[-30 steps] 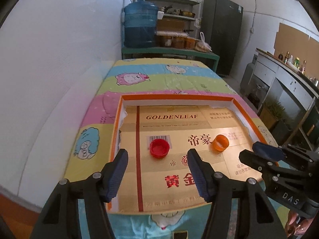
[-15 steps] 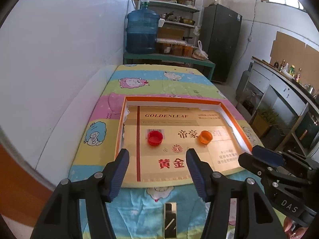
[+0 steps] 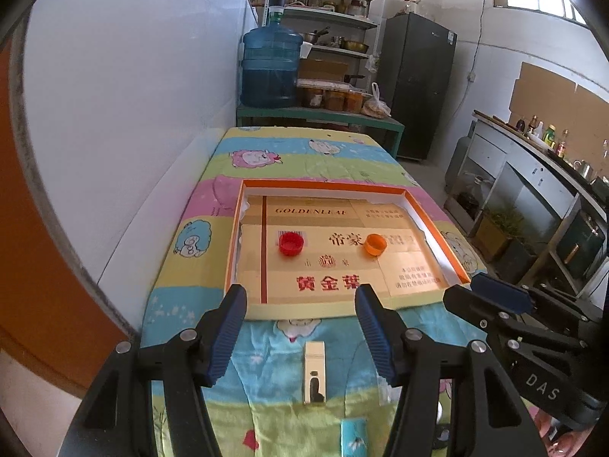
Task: Organize rigid objects
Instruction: 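Withdraw both grippers from the box lid back toward the remaining items, then grasp the white Hello Kitty box with the right gripper while the left grasps the teal tube, then carry the teal tube in the left gripper while the right carries the Hello Kitty box into the lid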
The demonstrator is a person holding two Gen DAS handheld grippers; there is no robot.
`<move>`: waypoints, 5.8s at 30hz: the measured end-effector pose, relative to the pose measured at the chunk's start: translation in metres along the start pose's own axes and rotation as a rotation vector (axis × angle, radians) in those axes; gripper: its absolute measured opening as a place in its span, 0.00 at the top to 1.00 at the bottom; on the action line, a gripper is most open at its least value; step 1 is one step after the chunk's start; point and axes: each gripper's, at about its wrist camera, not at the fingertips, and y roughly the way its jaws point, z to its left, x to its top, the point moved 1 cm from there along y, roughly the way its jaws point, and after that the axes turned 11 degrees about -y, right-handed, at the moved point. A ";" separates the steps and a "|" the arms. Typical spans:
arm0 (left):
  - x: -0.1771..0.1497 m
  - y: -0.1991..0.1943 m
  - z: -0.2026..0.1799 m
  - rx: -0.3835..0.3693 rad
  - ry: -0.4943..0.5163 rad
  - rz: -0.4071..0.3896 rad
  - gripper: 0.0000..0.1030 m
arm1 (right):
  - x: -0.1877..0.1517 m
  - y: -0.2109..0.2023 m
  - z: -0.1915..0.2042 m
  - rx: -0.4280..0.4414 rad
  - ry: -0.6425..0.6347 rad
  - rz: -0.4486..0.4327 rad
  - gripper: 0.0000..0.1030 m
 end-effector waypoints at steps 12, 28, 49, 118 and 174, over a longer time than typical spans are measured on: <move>-0.021 -0.024 0.000 -0.029 0.010 0.006 0.42 | -0.024 -0.026 0.009 -0.002 0.045 -0.001 0.61; -0.048 -0.049 0.004 -0.049 0.005 -0.019 0.42 | -0.061 -0.047 0.028 -0.026 0.046 0.009 0.61; -0.084 -0.052 0.013 -0.018 0.028 -0.011 0.42 | -0.108 -0.050 0.051 -0.040 0.043 0.059 0.61; -0.126 -0.008 -0.002 -0.064 0.084 0.127 0.78 | -0.159 -0.043 0.070 0.014 -0.035 0.093 0.74; -0.020 -0.013 -0.015 -0.048 0.062 -0.003 0.78 | -0.041 -0.031 0.028 -0.028 -0.073 -0.038 0.74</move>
